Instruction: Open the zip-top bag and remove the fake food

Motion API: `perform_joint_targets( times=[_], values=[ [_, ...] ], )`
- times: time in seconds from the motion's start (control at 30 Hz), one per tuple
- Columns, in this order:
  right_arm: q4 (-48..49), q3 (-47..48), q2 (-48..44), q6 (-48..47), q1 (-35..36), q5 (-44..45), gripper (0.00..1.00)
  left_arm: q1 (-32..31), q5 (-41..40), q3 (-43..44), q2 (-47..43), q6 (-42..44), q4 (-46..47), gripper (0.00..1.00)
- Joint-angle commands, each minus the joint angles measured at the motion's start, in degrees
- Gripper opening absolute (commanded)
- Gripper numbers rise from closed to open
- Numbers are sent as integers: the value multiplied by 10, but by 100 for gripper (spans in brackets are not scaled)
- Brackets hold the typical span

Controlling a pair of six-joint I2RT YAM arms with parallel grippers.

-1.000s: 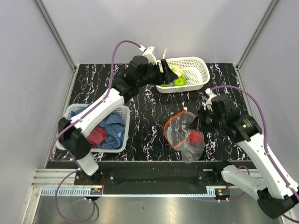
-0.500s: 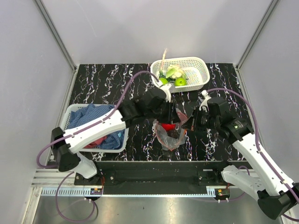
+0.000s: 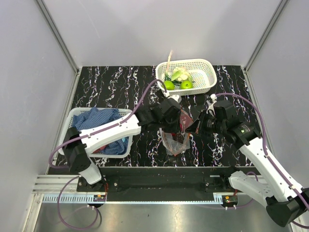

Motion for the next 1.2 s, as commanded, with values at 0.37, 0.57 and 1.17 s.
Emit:
perform_joint_targets(
  times=[0.37,0.57,1.17],
  values=[
    [-9,5,-12,57,-3,11,0,-13,-85,-14,123,-12,120,16],
    [-26,4,-16,41,-3,13,0,-13,-97,-21,149,0,127,19],
    [-43,-1,-29,16,-3,24,0,-38,-151,-62,90,56,104,41]
  ],
)
